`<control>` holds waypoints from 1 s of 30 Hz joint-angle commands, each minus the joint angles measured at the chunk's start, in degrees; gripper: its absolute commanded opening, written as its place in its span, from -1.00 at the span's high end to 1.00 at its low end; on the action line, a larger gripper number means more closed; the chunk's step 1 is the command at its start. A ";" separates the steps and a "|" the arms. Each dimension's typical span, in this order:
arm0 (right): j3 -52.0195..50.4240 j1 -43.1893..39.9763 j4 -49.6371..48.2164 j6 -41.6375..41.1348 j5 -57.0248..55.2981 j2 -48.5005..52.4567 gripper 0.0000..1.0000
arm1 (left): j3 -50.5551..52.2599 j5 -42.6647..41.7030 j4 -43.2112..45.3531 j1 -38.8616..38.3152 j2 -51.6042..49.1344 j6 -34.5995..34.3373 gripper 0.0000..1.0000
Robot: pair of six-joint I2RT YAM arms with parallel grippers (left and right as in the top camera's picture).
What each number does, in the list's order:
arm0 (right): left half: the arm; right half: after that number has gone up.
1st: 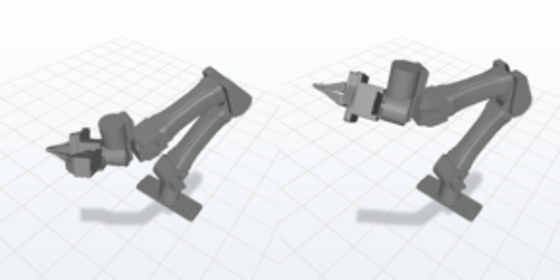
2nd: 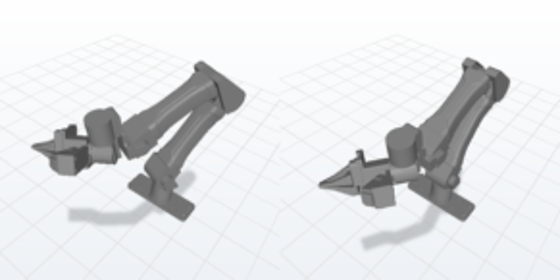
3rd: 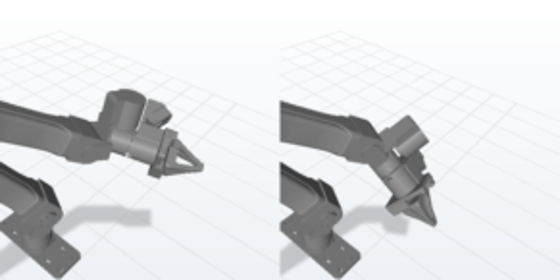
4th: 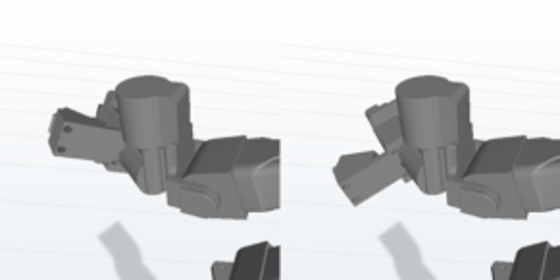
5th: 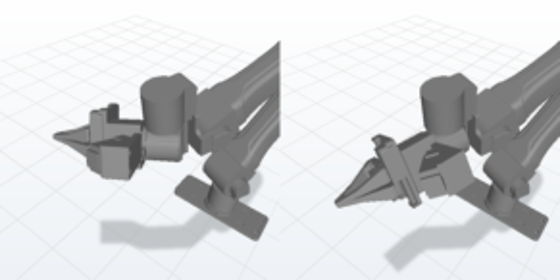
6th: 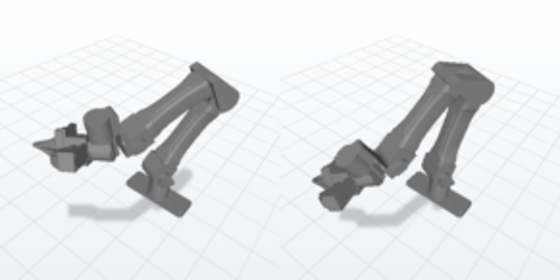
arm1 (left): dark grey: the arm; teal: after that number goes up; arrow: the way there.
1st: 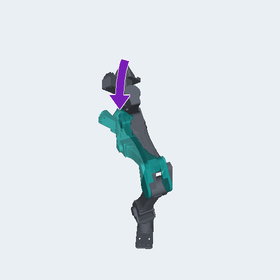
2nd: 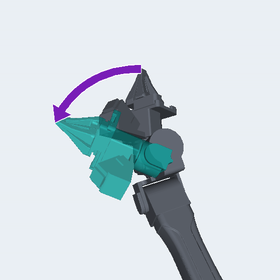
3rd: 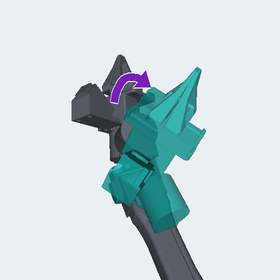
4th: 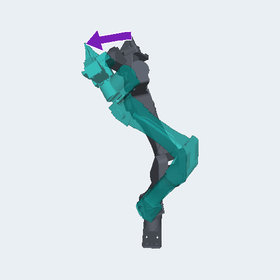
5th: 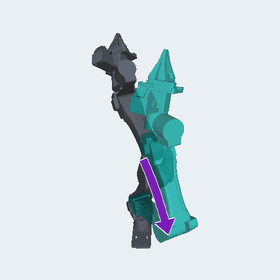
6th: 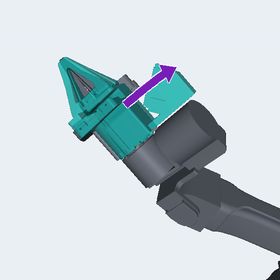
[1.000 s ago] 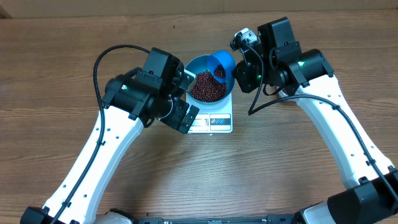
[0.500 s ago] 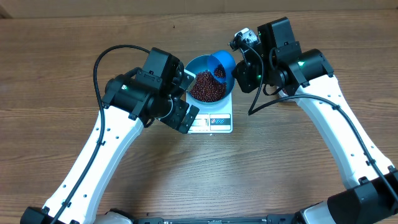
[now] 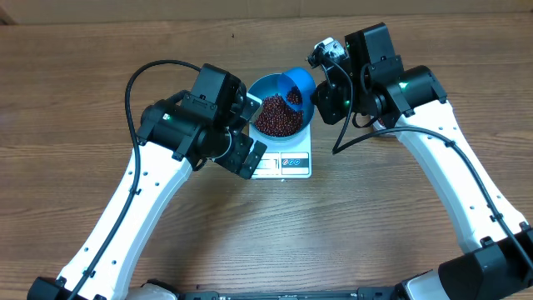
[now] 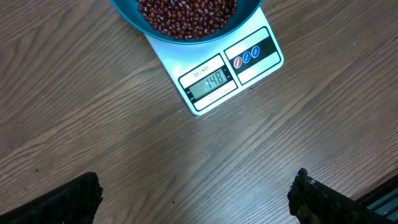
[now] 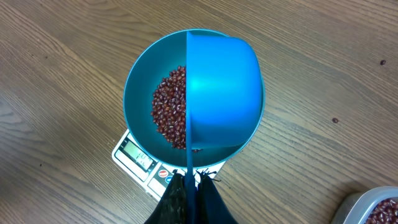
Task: Scoop item into bowl and weigh 150g on scale
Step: 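Shake the last beans from the scoop into the teal bowl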
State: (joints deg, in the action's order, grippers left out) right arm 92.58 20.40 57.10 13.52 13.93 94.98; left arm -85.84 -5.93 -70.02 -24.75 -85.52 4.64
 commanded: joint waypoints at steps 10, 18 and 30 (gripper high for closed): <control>1.29 0.22 -0.39 -0.44 -0.37 -1.22 0.93 | -0.20 0.17 0.17 -0.39 -0.31 -0.15 -0.99; 1.29 0.22 -0.37 -0.44 -0.37 -1.22 0.93 | -0.20 0.17 0.17 -0.39 -0.31 -0.15 -1.00; 1.29 0.22 1.25 2.97 2.43 -1.20 0.93 | -0.20 0.17 0.17 -0.39 -0.31 -0.15 -0.99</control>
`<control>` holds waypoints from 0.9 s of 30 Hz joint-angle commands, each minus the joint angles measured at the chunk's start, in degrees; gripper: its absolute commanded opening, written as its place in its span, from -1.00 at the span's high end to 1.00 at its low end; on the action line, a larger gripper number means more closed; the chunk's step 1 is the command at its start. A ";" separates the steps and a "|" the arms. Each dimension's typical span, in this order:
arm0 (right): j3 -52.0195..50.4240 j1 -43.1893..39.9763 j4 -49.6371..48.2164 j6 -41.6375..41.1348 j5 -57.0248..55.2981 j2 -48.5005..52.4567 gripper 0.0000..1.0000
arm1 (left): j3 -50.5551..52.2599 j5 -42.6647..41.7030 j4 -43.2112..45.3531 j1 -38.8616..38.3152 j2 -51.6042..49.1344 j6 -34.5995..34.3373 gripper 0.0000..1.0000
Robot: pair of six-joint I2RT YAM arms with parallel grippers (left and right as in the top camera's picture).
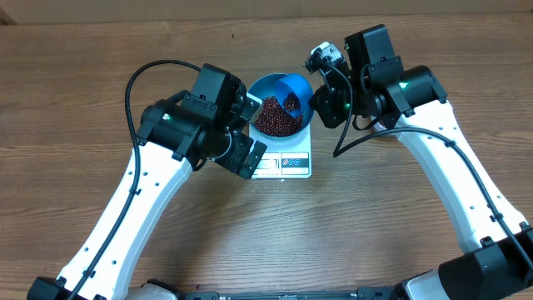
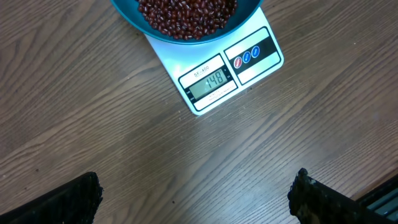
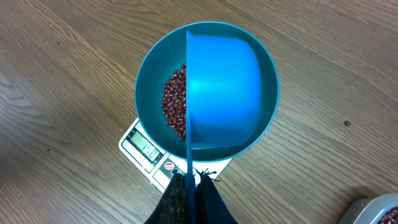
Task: Scoop item into bowl and weigh 150g on scale
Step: 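Shake the last beans from the scoop into the teal bowl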
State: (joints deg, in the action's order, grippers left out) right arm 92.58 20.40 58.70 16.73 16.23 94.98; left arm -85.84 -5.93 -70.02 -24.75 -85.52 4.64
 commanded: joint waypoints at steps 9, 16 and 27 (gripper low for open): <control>1.29 0.22 -0.28 -0.24 0.13 -1.20 0.93 | -0.22 0.17 0.15 -0.39 -0.31 -0.15 -0.99; 1.29 0.22 -1.88 -4.94 -2.82 -1.20 0.92 | -0.20 0.17 0.17 -0.39 -0.31 -0.15 -0.99; 1.29 0.22 -2.01 -5.42 -3.30 -1.20 0.92 | -0.20 0.17 0.20 -0.39 -0.31 -0.15 -0.99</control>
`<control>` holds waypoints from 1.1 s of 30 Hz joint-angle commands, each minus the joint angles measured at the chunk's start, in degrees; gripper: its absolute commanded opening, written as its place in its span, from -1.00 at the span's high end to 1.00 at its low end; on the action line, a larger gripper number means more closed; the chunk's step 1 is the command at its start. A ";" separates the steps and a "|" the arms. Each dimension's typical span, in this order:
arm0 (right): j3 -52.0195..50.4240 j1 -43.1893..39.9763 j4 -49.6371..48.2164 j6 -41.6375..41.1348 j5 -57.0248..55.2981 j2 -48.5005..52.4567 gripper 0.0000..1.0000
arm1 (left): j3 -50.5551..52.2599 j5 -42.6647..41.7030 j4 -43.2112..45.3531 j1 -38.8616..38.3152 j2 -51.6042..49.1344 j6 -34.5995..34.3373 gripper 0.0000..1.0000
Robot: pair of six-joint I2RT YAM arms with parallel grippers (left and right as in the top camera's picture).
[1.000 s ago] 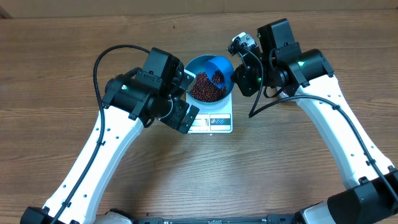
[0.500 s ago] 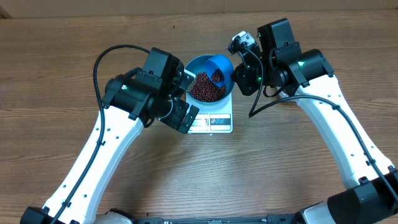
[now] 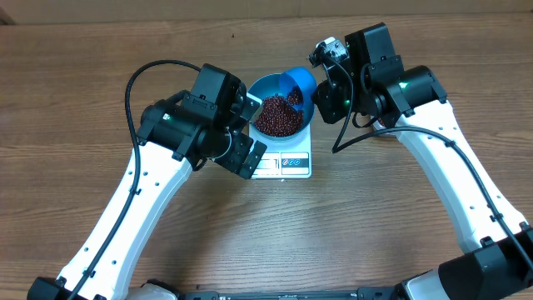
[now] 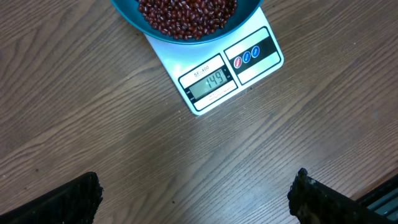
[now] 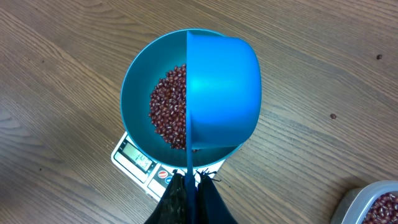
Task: Scoop item into bowl and weigh 150g on scale
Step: 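Shake the last beans from the scoop into the teal bowl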
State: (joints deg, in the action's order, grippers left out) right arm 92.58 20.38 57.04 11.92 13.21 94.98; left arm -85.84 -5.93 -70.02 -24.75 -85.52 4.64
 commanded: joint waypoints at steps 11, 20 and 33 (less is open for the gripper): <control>1.29 0.24 0.94 3.91 3.37 -1.20 0.93 | -0.20 0.17 0.20 -0.39 -0.31 -0.15 -0.99; 1.29 0.24 0.61 2.86 3.34 -1.20 0.92 | -0.20 0.17 0.17 -0.39 -0.31 -0.15 -0.99; 1.29 0.24 0.35 2.84 3.34 -1.20 0.93 | -0.20 0.17 0.20 -0.39 -0.31 -0.15 -0.99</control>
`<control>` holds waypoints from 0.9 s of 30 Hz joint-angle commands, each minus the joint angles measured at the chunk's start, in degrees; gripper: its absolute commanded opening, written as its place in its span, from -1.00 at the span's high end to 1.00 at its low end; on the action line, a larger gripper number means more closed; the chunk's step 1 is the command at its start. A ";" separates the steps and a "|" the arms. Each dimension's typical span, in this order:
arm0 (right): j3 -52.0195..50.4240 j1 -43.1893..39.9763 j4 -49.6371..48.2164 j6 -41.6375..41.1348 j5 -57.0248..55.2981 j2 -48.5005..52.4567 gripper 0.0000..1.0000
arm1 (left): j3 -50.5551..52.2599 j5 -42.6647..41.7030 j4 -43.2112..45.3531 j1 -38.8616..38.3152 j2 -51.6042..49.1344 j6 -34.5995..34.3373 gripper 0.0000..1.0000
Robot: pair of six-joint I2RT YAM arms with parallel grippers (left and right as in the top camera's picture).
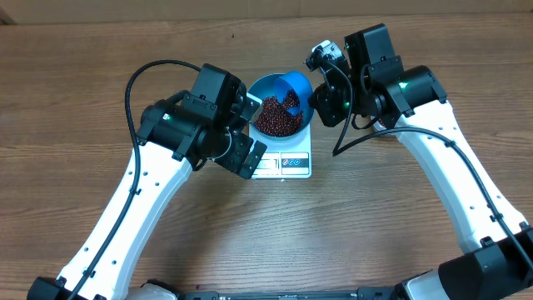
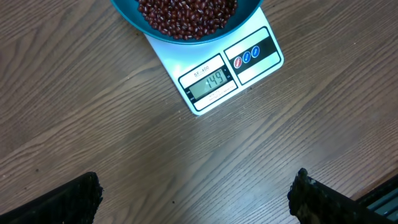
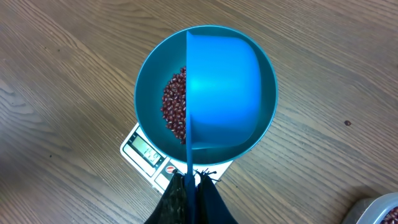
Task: Scoop item into bowl and weigh 150g on scale
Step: 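Shake the last beans from the scoop into the teal bowl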
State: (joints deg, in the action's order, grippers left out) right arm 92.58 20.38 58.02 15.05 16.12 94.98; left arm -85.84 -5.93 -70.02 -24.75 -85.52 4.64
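Note:
A blue bowl (image 1: 268,90) of red beans (image 2: 186,15) stands on a white digital scale (image 2: 261,59); its display (image 2: 213,80) reads 149. My right gripper (image 3: 191,180) is shut on the handle of a blue scoop (image 3: 222,87), held on edge over the bowl's right half. In the overhead view the scoop (image 1: 296,87) has beans in it and tilts toward the bowl. My left gripper (image 2: 196,193) hangs open over bare table in front of the scale, nothing between its fingers (image 2: 74,198).
A grey container (image 3: 380,210) holding more beans shows at the bottom right corner of the right wrist view. A loose bean (image 3: 347,123) lies on the wood to the right of the bowl. The left arm (image 1: 187,125) stands close beside the scale's left side.
My right gripper has shifted with the scoop, which now sits further over the bowl. The display still reads 149. The left arm has not moved.
The scale read 148 at the first two moments while my right gripper held the scoop over the bowl, shifting slightly back and forth. At the last earlier moment it read 149, and it reads 149 now. My left gripper stayed open throughout.

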 commanded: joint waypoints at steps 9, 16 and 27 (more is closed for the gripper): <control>1.29 0.24 -1.86 -3.15 -0.37 -1.20 0.93 | -0.20 0.17 0.17 -0.39 -0.33 -0.15 -0.99; 1.27 0.50 -0.42 -0.96 -1.20 -1.20 0.93 | -0.20 0.17 0.20 -0.39 -0.33 -0.15 -0.99; 1.27 0.50 -0.68 -1.77 -1.68 -1.20 0.93 | -0.20 0.17 0.17 -0.39 -0.33 -0.15 -0.99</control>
State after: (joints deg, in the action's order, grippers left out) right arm 92.58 20.67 57.89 13.72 14.72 94.98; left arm -85.84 -5.93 -70.02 -24.75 -85.52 4.64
